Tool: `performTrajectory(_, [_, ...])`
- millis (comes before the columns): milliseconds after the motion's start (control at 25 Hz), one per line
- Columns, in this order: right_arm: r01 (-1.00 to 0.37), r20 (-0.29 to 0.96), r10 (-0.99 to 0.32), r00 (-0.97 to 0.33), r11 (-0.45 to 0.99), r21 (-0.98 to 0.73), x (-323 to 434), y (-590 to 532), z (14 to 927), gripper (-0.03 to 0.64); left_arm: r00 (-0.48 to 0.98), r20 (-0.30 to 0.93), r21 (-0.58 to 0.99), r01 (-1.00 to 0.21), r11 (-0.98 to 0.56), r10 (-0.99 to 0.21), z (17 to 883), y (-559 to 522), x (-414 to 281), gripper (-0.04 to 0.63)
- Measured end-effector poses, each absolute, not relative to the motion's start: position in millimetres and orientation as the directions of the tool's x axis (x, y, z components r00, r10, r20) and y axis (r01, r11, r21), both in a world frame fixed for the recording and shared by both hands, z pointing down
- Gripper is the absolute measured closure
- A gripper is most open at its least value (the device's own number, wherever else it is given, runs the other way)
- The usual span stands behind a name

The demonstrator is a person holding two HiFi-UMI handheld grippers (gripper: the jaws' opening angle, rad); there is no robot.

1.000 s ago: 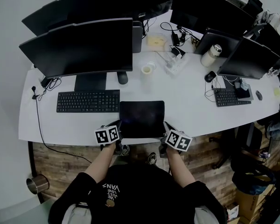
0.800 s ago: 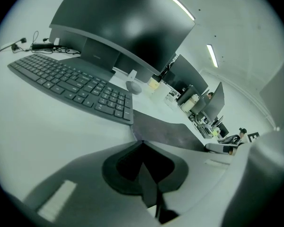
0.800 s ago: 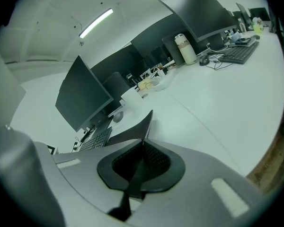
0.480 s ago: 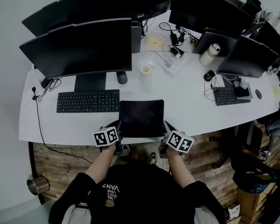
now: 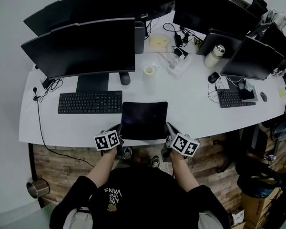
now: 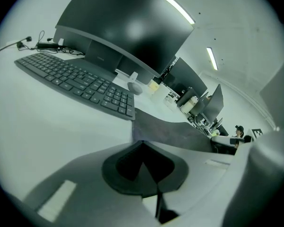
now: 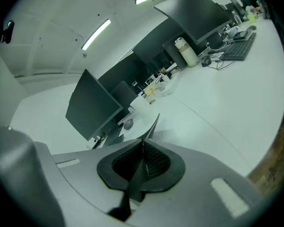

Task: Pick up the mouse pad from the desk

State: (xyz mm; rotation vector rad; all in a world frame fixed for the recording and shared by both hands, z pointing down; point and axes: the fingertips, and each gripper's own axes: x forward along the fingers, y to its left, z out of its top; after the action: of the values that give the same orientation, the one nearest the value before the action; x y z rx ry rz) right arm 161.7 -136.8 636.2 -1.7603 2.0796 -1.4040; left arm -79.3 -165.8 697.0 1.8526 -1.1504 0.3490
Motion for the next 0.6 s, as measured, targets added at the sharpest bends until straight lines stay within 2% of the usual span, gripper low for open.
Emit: performTrajectory(600, [-0.669, 0.319, -0.846, -0.427, 0.058, -0.741, 140, -157, 574, 0.606, 0.553, 0.600, 0.569, -0.803, -0.177, -0.579, 695, -168, -72, 0.592])
